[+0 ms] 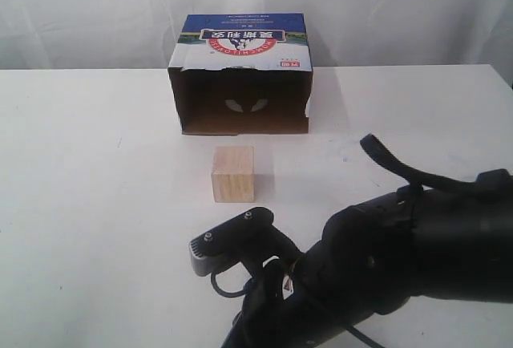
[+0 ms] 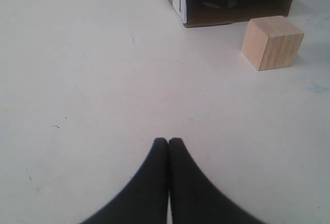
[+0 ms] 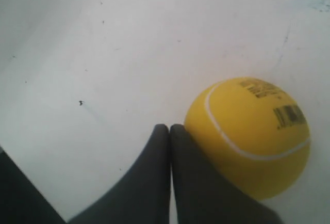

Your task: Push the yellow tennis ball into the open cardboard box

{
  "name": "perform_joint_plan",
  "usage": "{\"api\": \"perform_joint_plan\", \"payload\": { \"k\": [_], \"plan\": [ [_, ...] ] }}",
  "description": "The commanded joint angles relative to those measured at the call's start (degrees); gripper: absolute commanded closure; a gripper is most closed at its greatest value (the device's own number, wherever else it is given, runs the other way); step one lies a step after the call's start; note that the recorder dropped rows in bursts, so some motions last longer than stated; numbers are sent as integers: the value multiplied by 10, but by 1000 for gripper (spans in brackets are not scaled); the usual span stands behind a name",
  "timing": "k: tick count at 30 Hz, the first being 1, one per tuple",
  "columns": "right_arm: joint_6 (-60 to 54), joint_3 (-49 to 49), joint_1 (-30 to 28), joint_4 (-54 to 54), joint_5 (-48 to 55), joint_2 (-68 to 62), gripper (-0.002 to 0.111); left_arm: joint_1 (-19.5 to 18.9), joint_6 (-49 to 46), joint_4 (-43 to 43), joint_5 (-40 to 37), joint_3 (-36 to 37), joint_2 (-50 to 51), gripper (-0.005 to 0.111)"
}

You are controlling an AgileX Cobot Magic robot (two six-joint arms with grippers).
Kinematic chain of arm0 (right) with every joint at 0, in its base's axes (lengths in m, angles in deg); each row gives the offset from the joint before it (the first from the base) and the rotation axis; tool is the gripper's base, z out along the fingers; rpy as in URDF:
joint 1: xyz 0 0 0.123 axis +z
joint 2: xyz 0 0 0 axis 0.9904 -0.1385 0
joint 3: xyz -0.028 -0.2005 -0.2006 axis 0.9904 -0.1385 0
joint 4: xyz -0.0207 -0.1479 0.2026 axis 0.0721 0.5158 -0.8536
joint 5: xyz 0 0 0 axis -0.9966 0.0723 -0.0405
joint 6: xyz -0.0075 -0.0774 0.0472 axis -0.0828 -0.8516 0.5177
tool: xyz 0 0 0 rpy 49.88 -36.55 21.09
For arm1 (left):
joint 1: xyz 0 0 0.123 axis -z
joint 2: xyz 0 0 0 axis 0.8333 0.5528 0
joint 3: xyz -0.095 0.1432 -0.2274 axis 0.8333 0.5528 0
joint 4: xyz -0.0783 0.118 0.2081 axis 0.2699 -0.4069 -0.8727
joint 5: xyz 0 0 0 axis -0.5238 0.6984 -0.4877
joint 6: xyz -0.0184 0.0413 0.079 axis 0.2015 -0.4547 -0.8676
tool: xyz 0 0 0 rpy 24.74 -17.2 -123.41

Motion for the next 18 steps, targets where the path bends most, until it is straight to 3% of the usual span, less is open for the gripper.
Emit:
{"api": "perform_joint_plan", "payload": {
  "k": [1,11,18],
  "plan": [
    [1,1,2,12,-3,-1,108,2,0,6,-2,1,-3,107],
    [18,2,2,68,-2,-1,108,2,0,6,-2,1,-3,107],
    [115,2,1,199,0,-1,108,2,0,6,-2,1,-3,107]
  ]
}}
